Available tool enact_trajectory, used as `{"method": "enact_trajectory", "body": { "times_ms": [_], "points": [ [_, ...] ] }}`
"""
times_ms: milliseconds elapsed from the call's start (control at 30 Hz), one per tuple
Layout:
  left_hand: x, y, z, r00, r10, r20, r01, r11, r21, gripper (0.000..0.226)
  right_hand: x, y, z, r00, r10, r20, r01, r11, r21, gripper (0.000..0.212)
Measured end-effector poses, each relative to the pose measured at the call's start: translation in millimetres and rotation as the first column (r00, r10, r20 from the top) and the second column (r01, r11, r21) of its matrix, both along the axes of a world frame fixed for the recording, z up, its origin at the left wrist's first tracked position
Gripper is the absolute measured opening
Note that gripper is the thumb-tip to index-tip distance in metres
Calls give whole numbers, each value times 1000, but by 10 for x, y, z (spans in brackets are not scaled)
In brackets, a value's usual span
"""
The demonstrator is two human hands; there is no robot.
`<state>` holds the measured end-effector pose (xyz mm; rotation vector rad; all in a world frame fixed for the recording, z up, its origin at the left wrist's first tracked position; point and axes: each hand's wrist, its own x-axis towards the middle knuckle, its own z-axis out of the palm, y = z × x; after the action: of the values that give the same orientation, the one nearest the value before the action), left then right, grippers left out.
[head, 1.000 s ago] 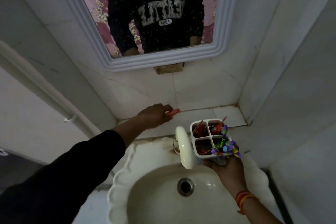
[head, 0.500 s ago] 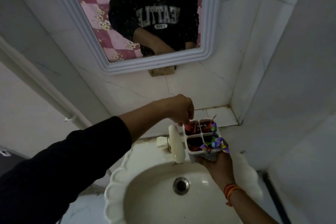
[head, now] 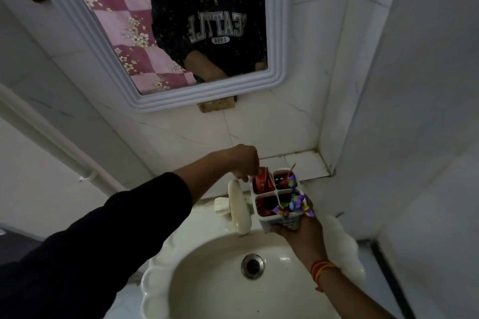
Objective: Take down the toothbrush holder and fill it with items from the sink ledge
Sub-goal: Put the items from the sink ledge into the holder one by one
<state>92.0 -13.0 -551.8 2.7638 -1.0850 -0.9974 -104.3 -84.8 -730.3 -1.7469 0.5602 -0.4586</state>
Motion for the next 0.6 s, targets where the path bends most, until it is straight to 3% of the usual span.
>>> {"method": "enact_trajectory", "body": {
  "times_ms": [167,233,433,600],
  "points": [
    [-168,-78,52,916,-232,328,228,972,52,24,1,-41,-90,1000,-1,-19,1,1000,1,89],
    [-213,-92,99,879,-284,383,287,957,51,21,4,-57,-91,1000,-2,-16,2,1000,1,89],
    [-328,-63,11,866,-309,393,282,951,126,27,11,-62,-100,1000,3,7,-3,1000,20,89],
    [-198,-76,41,932,-258,256,213,958,190,35,22,-77,-126,999,14,-34,-13,1000,16,91]
  ]
}}
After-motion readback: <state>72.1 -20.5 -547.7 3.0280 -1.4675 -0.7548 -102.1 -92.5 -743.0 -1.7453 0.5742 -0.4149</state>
